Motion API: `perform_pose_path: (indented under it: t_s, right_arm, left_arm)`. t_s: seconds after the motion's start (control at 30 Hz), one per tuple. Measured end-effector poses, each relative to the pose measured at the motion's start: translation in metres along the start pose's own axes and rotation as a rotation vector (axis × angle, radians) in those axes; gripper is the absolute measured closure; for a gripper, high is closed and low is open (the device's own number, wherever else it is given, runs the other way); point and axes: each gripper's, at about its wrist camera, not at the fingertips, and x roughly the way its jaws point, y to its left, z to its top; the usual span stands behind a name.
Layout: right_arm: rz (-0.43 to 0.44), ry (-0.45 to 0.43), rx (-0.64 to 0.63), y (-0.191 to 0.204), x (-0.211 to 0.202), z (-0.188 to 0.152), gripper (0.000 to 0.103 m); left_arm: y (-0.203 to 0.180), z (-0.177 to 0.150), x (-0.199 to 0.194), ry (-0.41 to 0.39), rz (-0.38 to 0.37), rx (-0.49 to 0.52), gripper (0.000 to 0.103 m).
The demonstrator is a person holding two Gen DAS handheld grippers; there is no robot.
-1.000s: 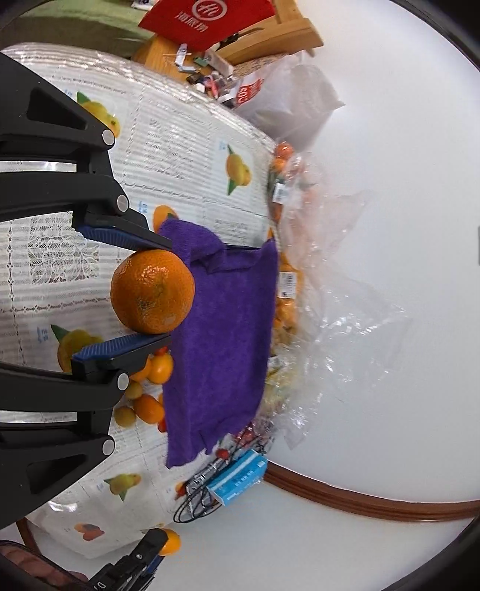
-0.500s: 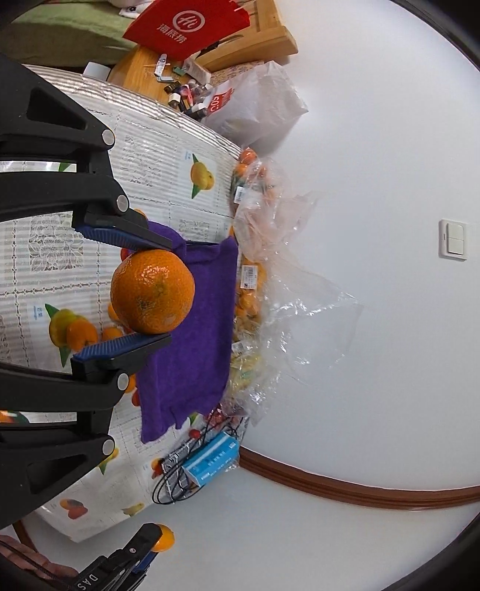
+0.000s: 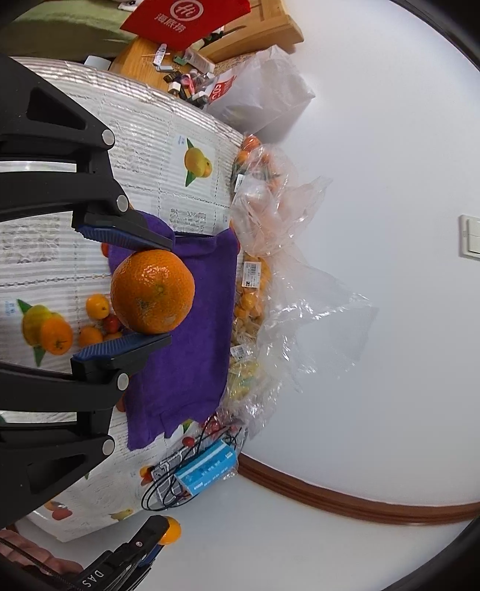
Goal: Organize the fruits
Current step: 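Lift both held oranges and carry them over the purple towel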
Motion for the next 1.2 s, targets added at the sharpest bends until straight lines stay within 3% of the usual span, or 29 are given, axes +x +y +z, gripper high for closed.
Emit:
perform_pose_path:
  t_s: [0.37, 0.73, 0.93, 1.2]
  right_arm:
    - [0.054, 0.055, -0.014, -0.011, 0.109, 0.021, 0.068]
    - [0.031, 0.165, -0.036, -0.029, 0.224, 0.022, 0.068]
    - [0.034, 0.231, -0.016, -0.041, 0.262, 0.013, 0.068]
    - [0.025, 0.287, -0.007, -0.048, 0.280, -0.003, 0.068]
  left_arm:
    - [0.004, 0.024, 0.092, 0.077, -0.015, -0.002, 0.062]
    - [0.005, 0.035, 0.176, 0.153, -0.032, 0.012, 0.062]
    - [0.008, 0.033, 0.208, 0.210, -0.030, -0.006, 0.062]
    - [0.012, 0.023, 0.234, 0.260, -0.007, -0.012, 0.062]
